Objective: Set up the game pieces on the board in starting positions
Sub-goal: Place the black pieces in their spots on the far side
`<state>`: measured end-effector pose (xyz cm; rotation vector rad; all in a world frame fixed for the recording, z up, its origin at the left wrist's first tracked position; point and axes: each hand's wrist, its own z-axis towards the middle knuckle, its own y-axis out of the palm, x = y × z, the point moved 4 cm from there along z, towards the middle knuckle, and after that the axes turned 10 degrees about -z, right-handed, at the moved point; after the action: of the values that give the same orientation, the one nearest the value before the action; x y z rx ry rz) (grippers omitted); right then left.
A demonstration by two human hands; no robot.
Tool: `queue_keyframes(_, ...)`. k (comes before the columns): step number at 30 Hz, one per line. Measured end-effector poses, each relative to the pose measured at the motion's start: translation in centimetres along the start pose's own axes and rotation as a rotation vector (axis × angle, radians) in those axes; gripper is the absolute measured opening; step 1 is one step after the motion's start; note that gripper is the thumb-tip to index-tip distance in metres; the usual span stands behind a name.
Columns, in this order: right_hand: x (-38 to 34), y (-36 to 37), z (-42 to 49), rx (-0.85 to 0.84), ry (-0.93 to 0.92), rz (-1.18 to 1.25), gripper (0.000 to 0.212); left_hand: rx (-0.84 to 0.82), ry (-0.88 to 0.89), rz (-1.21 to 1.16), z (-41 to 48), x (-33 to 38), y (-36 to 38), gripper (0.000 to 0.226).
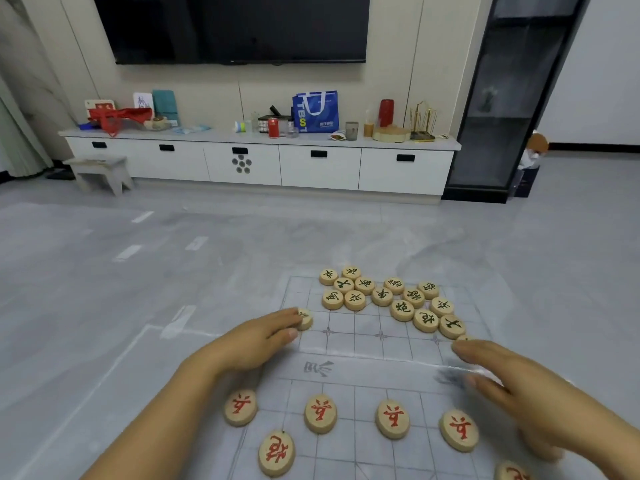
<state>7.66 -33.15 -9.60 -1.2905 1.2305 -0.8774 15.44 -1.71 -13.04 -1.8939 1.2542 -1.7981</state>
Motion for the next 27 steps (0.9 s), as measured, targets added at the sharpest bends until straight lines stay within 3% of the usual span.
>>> queue_keyframes(3,0.2,-0.4,3.1,0.009,-0.019,0.014,0.033,0.029,0.058,-0.128,1.7,0.0,-0.1,0.045)
queue_keyframes(6,1.2,-0.7,5.9,0.053,0.034,0.038,0.032,0.269,-0.083,0.181,2.8,-3.1,-2.3,0.047)
queue_keyframes(8,2.0,-0.9,7.5,0.087,0.075,0.063,0.034,0.297,-0.149,0.309,2.9,-5.3,-3.0,0.048)
queue_keyframes(17,3.1,-0.9,14.2,0.213,0.139,0.274,0.036,0.409,-0.044,0.242,3.0,-6.9,-3.1,0.049)
queue_keyframes(27,3.8,0.4,15.3,0.137,0.105,0.501,0.030,0.400,-0.033,0.261,2.7,-6.8,-3.1,0.113)
